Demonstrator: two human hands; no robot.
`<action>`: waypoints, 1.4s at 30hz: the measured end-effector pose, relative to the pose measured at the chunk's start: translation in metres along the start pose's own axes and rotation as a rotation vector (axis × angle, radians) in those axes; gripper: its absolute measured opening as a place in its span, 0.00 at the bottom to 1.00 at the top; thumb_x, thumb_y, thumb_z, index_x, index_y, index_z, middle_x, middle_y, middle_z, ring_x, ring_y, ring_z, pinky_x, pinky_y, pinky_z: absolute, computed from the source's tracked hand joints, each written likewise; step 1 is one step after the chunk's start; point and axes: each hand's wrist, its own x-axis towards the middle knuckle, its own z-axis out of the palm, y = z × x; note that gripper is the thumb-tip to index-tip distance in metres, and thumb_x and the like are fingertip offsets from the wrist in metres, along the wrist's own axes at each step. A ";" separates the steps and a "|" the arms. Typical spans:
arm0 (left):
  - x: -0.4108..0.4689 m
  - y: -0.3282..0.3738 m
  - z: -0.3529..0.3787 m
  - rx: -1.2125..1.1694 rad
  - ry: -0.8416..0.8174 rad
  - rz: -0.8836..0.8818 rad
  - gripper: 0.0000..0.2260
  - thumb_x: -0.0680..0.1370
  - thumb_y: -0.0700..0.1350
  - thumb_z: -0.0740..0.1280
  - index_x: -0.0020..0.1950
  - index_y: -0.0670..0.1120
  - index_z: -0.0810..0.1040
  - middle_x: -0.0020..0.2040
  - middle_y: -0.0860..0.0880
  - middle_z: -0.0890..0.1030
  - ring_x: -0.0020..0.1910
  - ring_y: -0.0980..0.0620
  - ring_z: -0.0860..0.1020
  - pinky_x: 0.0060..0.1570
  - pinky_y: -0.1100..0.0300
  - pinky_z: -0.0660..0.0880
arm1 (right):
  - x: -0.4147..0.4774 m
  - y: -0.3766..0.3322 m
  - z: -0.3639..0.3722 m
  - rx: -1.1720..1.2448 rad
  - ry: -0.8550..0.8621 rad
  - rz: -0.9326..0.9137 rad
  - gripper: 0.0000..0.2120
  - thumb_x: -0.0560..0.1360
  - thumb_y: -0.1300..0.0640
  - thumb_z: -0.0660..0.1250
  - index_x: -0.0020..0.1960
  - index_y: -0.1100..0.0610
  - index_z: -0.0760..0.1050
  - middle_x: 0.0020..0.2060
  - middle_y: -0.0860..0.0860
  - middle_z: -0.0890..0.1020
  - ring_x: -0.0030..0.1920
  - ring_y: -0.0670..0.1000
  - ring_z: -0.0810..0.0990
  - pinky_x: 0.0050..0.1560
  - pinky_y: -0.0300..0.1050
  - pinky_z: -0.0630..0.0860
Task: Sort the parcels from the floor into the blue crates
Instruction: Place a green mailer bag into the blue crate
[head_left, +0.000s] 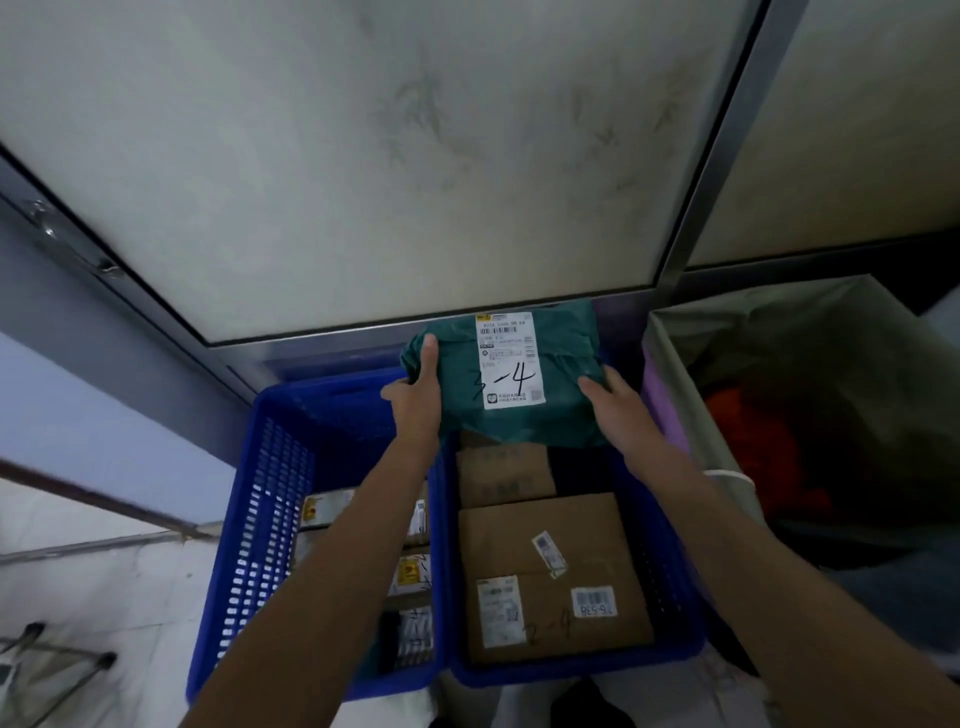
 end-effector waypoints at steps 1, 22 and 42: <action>0.003 -0.001 0.012 0.017 0.029 0.016 0.38 0.70 0.69 0.70 0.64 0.41 0.66 0.54 0.47 0.77 0.51 0.49 0.78 0.56 0.50 0.78 | 0.013 0.001 -0.009 -0.026 -0.013 -0.015 0.18 0.83 0.51 0.62 0.72 0.49 0.71 0.60 0.49 0.79 0.54 0.47 0.79 0.51 0.41 0.76; 0.188 -0.135 0.091 0.788 -0.156 -0.085 0.25 0.77 0.60 0.63 0.62 0.40 0.74 0.57 0.44 0.78 0.55 0.42 0.79 0.59 0.48 0.77 | 0.228 0.152 0.020 -0.540 -0.203 0.062 0.10 0.84 0.51 0.58 0.64 0.49 0.65 0.52 0.50 0.78 0.50 0.53 0.79 0.51 0.48 0.77; 0.289 -0.277 0.094 1.141 -0.098 0.131 0.33 0.82 0.49 0.62 0.81 0.47 0.48 0.63 0.35 0.75 0.60 0.35 0.76 0.57 0.47 0.73 | 0.333 0.288 0.088 -0.574 -0.222 0.081 0.19 0.85 0.52 0.56 0.75 0.50 0.62 0.55 0.49 0.74 0.53 0.51 0.75 0.50 0.44 0.71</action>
